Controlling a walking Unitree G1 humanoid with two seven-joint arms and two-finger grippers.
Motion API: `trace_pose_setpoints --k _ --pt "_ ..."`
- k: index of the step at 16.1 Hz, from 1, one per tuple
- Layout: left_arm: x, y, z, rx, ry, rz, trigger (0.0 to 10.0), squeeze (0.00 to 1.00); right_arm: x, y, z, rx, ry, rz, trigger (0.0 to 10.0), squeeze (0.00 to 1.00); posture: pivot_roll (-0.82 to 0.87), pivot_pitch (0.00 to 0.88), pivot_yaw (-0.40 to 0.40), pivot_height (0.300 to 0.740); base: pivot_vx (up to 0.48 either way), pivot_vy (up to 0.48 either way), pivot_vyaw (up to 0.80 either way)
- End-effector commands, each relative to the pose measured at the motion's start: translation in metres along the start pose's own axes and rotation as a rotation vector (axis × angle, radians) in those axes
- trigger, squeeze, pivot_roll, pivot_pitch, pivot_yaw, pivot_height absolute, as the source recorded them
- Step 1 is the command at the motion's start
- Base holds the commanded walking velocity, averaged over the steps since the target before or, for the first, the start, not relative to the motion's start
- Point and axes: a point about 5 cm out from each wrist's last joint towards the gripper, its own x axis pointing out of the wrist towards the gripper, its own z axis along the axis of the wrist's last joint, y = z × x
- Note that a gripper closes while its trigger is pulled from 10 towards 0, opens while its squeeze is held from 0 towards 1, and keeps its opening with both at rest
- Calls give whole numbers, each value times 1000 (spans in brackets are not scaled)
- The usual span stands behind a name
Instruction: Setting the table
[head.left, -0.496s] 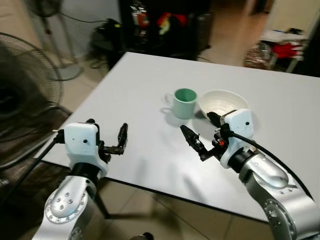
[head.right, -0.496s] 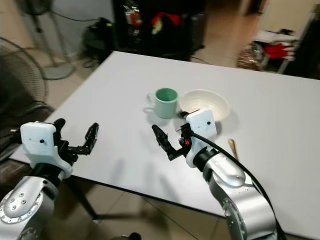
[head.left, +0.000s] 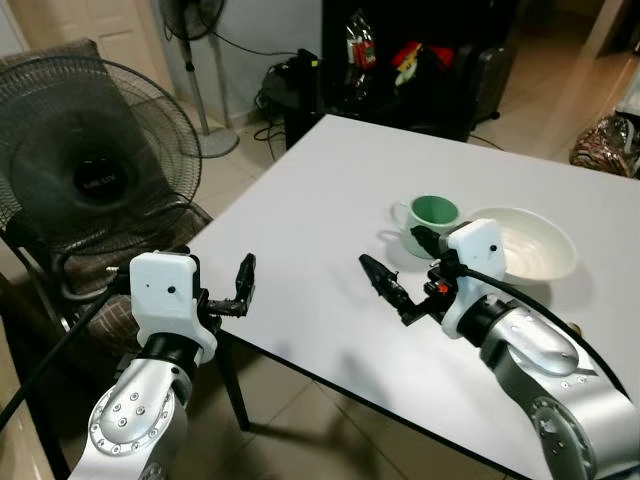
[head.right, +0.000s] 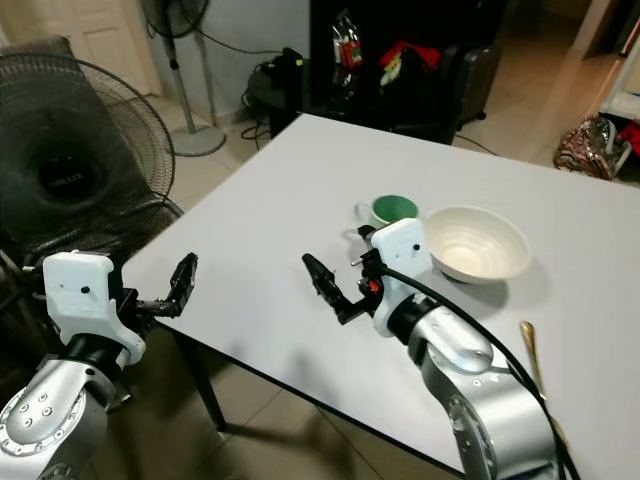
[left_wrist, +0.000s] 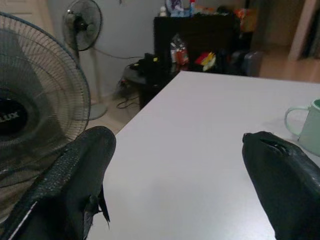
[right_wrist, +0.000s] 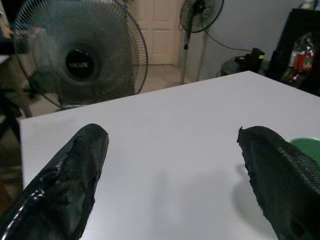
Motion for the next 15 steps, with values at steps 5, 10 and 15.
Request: trace_pose_setpoints --k 5,10,15 --pt "-3 3 -2 10 9 33 10000 0 1 2 2 11 -14 19 10000 1000 0 0 -30 740 0 0 800" --pt "-3 4 0 -7 -1 46 10000 0 2 3 1 14 -8 27 10000 1000 3 0 -31 740 0 0 800" --pt "-3 7 3 9 -16 44 10000 0 2 4 0 18 -1 24 10000 1000 0 0 -22 740 0 0 800"
